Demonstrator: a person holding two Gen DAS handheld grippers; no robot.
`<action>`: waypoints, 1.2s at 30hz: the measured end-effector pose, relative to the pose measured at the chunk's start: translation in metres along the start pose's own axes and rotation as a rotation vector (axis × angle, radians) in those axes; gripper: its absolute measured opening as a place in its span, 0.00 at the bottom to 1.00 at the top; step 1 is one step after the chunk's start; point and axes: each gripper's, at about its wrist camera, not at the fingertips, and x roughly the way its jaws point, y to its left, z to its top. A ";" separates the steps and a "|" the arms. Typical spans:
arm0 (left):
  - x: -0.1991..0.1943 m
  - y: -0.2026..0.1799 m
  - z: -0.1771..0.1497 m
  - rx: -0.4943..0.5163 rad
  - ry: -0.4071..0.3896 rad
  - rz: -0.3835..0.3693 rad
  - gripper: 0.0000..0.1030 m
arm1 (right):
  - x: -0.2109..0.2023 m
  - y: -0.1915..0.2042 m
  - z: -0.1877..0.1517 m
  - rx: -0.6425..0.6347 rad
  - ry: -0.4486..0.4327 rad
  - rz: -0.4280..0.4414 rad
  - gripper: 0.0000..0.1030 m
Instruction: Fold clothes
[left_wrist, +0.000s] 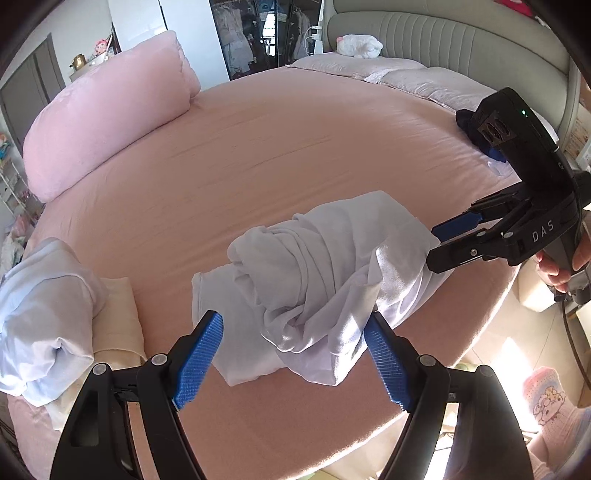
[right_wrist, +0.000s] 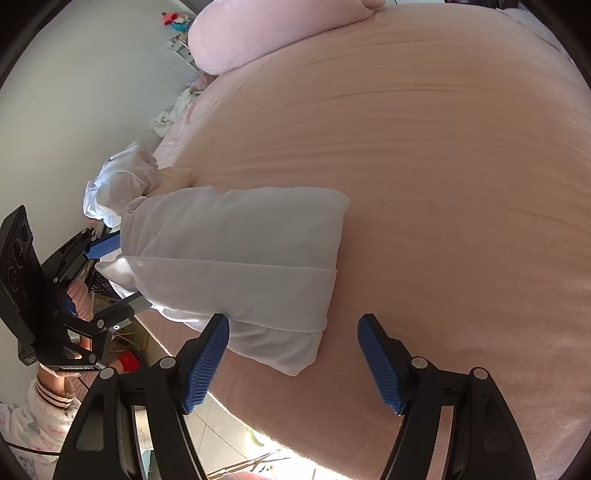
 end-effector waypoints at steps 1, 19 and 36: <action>0.000 0.001 0.001 -0.014 -0.005 -0.015 0.76 | 0.001 0.001 0.000 -0.011 -0.003 -0.001 0.70; 0.013 0.017 0.007 -0.284 -0.123 -0.175 0.53 | 0.014 0.009 0.006 -0.049 -0.021 0.021 0.70; 0.033 0.071 -0.005 -0.751 -0.121 -0.454 0.41 | 0.006 0.006 0.016 0.075 -0.085 0.090 0.50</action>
